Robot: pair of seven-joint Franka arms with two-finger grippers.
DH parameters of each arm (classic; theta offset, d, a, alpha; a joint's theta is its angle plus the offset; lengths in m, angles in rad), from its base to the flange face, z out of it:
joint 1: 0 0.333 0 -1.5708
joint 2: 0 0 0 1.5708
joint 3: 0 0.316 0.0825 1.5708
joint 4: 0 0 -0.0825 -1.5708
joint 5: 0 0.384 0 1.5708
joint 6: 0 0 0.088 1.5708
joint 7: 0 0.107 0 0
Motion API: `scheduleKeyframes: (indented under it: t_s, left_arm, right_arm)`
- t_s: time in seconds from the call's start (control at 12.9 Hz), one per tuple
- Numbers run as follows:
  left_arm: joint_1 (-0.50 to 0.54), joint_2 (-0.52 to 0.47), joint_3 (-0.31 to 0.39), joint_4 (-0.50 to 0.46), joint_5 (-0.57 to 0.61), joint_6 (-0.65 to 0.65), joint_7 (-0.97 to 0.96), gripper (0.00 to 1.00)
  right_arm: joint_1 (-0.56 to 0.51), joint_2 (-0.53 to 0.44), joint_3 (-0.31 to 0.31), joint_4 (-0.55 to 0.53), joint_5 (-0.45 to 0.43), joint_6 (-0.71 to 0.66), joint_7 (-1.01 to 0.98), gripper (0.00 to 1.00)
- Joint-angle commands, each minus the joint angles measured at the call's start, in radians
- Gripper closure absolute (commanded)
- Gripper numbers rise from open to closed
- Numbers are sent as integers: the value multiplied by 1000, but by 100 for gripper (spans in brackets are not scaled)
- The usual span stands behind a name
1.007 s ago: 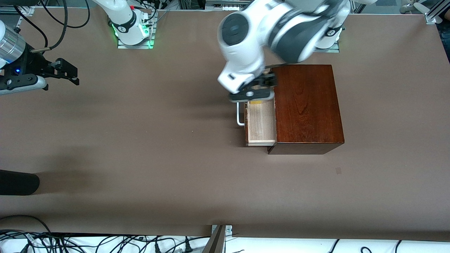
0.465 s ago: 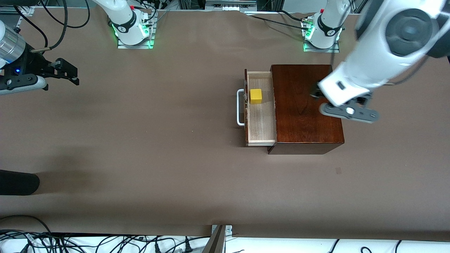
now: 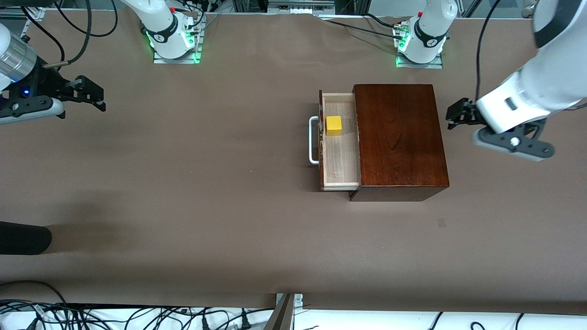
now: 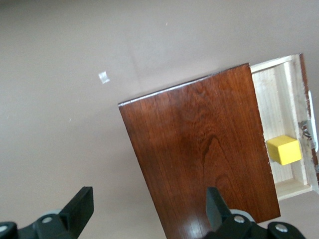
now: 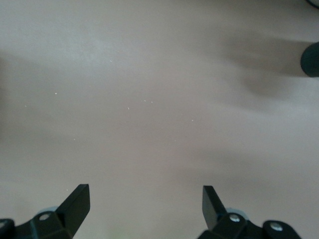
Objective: Open drawer, take yellow block, close drawer
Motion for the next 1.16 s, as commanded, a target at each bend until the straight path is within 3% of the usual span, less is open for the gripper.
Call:
scheduleKeyframes:
  t_s: [0.0,0.15,0.23,0.7,1.08]
  left_arm:
    - [-28,-222,103,-340,-55,200,102,0]
    - [-112,-232,240,-355,-53,205,60,0]
    - [-123,-233,251,-357,-35,204,15,0]
    - [-108,-253,234,-374,-4,262,-53,0]
    - [-69,-281,193,-406,11,259,-40,0]
  right_arm:
    - [8,-3,33,33,40,-9,10,0]
    - [22,23,75,45,82,-4,-9,0]
    - [43,28,88,46,84,-5,-11,0]
    - [299,146,93,60,80,-1,-56,0]
    - [569,279,93,167,70,124,-53,0]
